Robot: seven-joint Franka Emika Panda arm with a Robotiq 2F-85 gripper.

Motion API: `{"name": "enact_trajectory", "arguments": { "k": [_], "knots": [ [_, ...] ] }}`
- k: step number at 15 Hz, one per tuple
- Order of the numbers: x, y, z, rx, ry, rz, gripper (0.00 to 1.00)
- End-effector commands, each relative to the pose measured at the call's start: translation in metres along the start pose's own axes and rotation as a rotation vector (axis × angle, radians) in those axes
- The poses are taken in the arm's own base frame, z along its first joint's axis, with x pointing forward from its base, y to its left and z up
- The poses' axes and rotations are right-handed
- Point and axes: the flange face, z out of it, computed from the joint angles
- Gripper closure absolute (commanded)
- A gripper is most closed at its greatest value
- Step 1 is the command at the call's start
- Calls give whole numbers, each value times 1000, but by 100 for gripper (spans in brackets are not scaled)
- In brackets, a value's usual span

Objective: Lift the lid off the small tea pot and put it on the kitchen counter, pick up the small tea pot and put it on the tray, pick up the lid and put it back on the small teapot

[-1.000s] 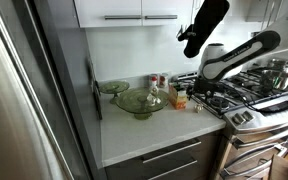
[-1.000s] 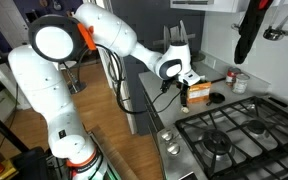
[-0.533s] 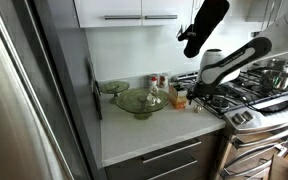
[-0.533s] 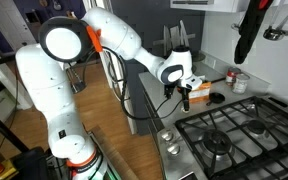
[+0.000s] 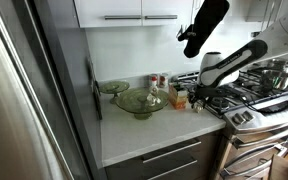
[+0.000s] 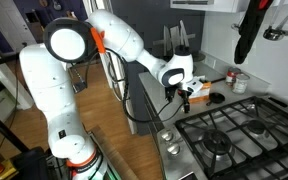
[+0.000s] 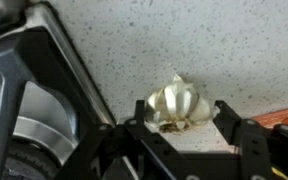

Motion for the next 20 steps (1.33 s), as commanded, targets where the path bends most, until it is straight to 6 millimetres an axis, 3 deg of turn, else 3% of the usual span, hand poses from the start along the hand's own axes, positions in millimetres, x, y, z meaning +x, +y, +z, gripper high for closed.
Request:
{"name": "enact_trajectory", "arguments": {
  "k": [1,2,6,11,15,19,20],
  "knots": [
    [0,3,8,9,-24,-8,58],
    [0,1,4,18,-23,-8,64],
    [-13,-7,-24,20,-5,-49,64],
    [-41,-30,-91,-35,42,-175,64],
    [-68,-77,-142,-45,87,-346,64],
    [-93,-137,-167,19,123,-476,64],
    [-89,-122,-164,14,130,-429,39]
  ]
}}
